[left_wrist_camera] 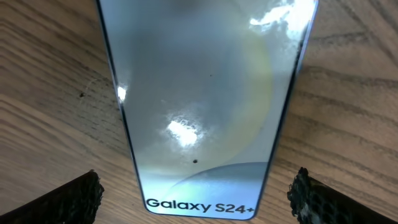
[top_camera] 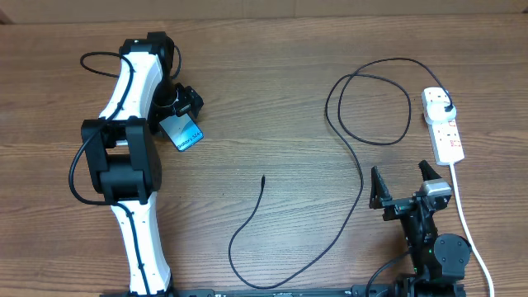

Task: Plug charger to phone and switch on socket
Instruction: 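Lower the left gripper onto the phone and close on it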

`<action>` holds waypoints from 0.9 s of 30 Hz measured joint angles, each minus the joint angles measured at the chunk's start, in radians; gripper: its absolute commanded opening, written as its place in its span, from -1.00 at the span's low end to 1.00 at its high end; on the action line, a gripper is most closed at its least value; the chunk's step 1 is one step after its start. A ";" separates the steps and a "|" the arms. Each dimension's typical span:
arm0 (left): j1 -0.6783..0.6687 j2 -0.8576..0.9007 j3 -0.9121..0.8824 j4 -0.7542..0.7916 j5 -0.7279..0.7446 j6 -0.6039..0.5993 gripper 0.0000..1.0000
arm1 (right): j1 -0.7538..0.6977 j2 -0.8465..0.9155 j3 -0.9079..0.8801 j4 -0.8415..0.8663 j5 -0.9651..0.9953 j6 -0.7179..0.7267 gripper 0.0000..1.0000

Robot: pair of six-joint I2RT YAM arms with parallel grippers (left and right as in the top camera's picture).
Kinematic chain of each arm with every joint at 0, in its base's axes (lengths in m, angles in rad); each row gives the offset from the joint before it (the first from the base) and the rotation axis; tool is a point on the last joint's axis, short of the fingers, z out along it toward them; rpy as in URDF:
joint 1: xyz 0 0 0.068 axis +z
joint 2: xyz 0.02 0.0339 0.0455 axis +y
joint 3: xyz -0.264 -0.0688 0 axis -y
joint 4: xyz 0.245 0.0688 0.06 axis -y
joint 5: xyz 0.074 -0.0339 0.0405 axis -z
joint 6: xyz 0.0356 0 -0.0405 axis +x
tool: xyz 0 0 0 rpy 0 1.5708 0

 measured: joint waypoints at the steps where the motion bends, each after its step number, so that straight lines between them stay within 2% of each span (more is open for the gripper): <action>1: 0.000 0.000 0.000 -0.004 -0.006 0.000 1.00 | 0.000 0.000 0.000 0.000 0.000 0.000 1.00; 27: 0.000 0.000 0.000 0.032 -0.041 0.000 1.00 | 0.000 0.000 0.000 0.000 0.000 0.000 1.00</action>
